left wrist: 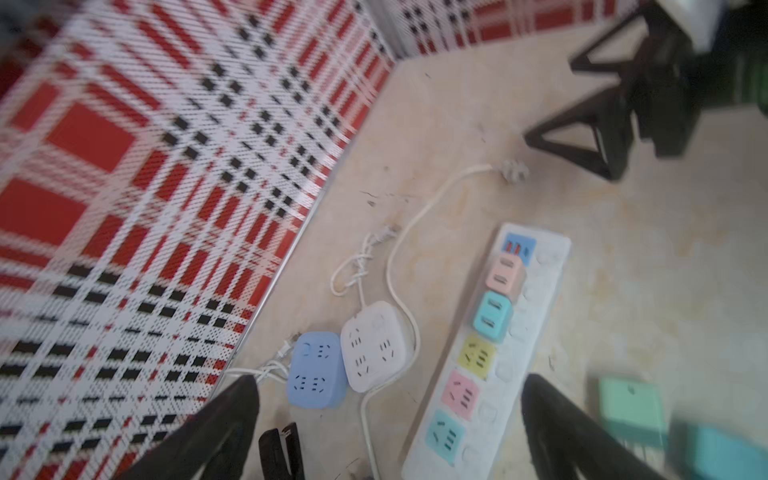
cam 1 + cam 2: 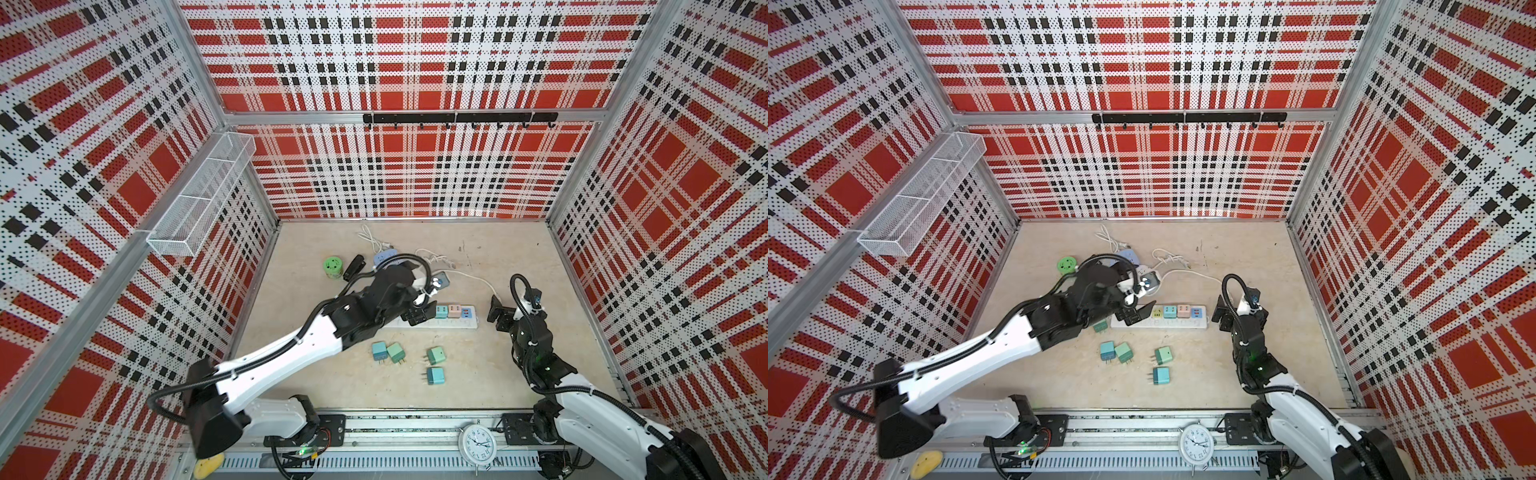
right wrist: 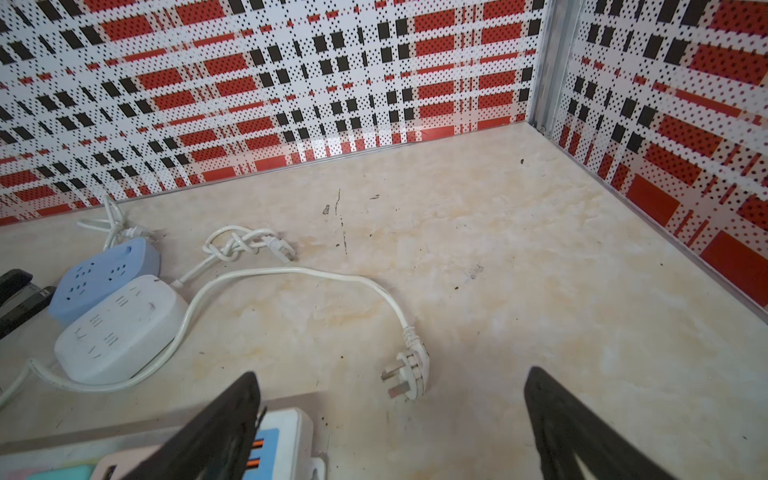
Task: Insert the plug
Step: 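Open the left gripper and lift away while the right gripper moves toward the adapters, then lower the right gripper onto another teal adapter near the robot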
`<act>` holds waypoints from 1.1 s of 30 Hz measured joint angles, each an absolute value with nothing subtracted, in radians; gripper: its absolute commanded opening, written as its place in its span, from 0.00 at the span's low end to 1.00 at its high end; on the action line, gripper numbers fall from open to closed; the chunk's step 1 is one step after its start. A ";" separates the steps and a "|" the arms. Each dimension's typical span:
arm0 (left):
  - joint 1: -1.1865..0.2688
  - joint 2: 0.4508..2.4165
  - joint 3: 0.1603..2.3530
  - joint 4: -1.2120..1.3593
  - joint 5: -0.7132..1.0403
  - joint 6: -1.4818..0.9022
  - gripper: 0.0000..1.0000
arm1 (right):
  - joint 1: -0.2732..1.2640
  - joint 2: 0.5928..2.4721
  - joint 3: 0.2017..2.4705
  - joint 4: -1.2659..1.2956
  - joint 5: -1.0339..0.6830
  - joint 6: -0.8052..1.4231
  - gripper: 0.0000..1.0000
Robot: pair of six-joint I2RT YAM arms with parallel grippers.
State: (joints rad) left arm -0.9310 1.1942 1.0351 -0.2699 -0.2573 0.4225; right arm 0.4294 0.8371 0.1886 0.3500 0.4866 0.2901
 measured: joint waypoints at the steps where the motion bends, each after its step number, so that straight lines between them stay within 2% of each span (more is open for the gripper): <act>1: -0.931 1.152 0.965 -0.212 -0.280 0.372 0.99 | 0.429 0.834 0.189 0.340 0.482 0.291 1.00; 3: -0.930 1.082 0.833 -0.125 -0.323 0.288 0.99 | 0.429 0.824 0.191 0.312 0.474 0.298 0.99; 6: -0.926 1.034 0.680 -0.030 -0.361 0.205 0.99 | 0.429 0.793 0.229 0.184 0.451 0.342 0.92; 11: -0.917 0.967 0.540 0.107 -0.439 0.130 0.99 | 0.472 0.680 0.270 -0.003 0.360 0.461 0.85; 15: -0.915 0.921 0.530 0.199 -0.563 0.041 0.99 | 0.666 0.580 0.269 -0.150 0.399 0.560 0.81; 18: -0.902 0.890 0.503 0.273 -0.623 -0.025 0.99 | 0.833 0.578 0.278 -0.206 0.454 0.624 0.80; 25: -0.844 0.863 0.442 0.314 -0.635 -0.167 0.99 | 1.197 0.936 0.445 -0.299 0.654 0.779 0.84; 33: -0.843 0.792 0.435 0.315 -0.638 -0.212 0.99 | 1.327 1.393 0.630 -0.237 0.709 0.861 0.89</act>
